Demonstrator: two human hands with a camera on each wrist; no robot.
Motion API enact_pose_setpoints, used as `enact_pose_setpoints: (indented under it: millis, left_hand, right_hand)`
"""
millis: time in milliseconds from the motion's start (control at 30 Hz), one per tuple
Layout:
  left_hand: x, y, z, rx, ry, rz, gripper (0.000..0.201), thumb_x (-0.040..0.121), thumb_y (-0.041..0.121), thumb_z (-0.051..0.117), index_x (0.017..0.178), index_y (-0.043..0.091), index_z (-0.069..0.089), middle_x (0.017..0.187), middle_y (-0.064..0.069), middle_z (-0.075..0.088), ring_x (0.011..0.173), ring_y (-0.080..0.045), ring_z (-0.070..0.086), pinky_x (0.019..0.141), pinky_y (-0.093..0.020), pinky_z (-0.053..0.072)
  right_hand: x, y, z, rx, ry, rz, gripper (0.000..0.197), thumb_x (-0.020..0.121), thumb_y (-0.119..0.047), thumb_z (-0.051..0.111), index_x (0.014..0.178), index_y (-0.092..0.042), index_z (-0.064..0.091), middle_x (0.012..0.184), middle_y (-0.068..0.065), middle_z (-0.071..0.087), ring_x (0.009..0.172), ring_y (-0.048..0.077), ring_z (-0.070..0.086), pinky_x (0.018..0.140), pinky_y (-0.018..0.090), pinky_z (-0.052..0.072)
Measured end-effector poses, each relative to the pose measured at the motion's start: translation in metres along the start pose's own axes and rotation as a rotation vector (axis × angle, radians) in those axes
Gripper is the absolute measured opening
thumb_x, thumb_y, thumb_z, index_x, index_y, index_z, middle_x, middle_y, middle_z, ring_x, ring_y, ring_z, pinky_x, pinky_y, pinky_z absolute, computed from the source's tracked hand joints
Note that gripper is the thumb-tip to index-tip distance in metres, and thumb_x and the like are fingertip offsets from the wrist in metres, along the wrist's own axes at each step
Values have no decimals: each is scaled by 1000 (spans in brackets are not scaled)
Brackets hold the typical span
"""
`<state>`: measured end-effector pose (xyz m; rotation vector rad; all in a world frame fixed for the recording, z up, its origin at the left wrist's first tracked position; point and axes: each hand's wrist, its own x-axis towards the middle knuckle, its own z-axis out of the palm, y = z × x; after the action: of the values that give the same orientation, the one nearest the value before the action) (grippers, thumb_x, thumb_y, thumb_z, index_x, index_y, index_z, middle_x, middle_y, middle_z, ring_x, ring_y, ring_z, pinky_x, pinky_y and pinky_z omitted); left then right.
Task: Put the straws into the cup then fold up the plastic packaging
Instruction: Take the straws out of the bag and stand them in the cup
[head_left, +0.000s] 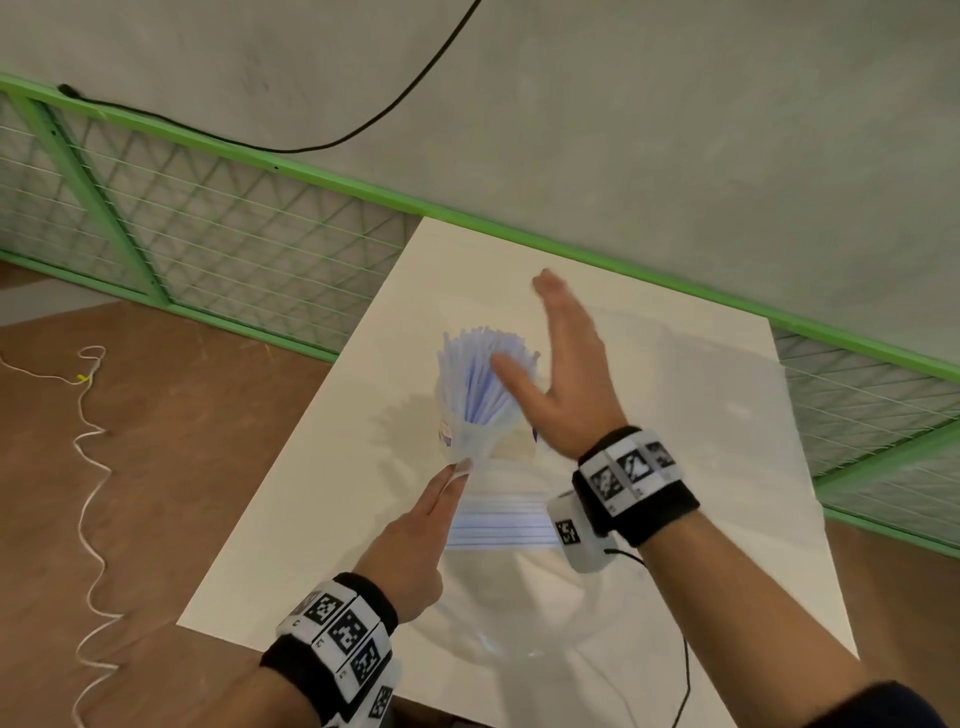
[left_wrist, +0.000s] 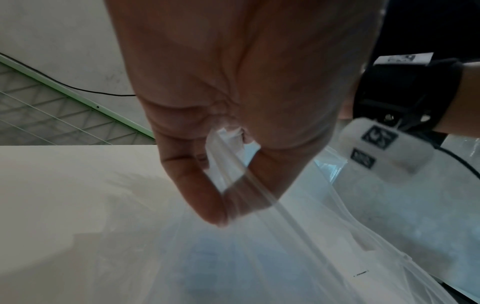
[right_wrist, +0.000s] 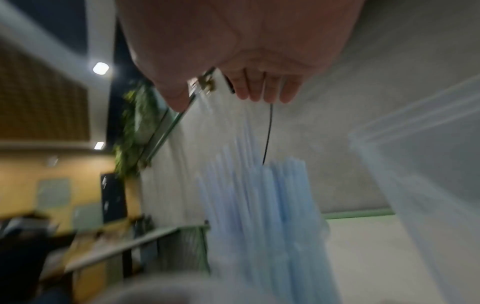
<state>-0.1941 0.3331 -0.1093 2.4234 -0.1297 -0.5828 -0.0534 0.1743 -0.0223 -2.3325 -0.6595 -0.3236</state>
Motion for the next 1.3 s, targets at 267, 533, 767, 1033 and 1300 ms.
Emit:
enact_pose_setpoints:
  millis: [267, 533, 767, 1033, 1300]
  left_hand:
    - [-3, 3, 1, 4, 4, -14, 106, 74, -14, 42, 152, 35, -10, 143, 40, -28, 79, -23, 63, 77, -32, 54]
    - [-4, 1, 3, 25, 11, -29, 103, 75, -12, 44, 152, 32, -9, 149, 32, -23, 81, -22, 62, 73, -29, 52]
    - [-5, -6, 6, -7, 13, -2, 108, 71, -14, 39, 151, 37, -10, 154, 31, -22, 84, -26, 64, 75, -36, 55]
    - [-4, -7, 6, 0, 14, 0, 107, 72, -14, 42, 152, 36, -9, 153, 33, -20, 58, -17, 52, 59, -24, 47]
    - [5, -6, 11, -48, -29, 35, 111, 70, -9, 46, 149, 43, -11, 151, 35, -17, 86, -31, 65, 72, -40, 56]
  right_hand:
    - [-21, 3, 36, -241, -277, -69, 74, 98, -51, 38, 156, -14, 11, 165, 0, 5, 151, 14, 1, 121, 38, 9]
    - [-23, -4, 59, -447, -314, -148, 69, 97, -51, 21, 154, -13, 24, 162, 1, 21, 150, 19, 13, 117, 48, 21]
    - [1, -9, 53, -318, -166, -65, 67, 100, -51, 25, 156, -17, 14, 164, -4, 8, 151, 13, 4, 117, 34, 4]
    - [14, -14, 23, -25, -191, 103, 59, 101, -50, 28, 153, -21, 26, 161, -6, 23, 149, 10, 11, 115, 34, 8]
    - [-96, -29, 8, 56, -157, -151, 28, 77, -9, 43, 82, -16, 70, 78, -2, 69, 70, 17, 62, 67, 29, 51]
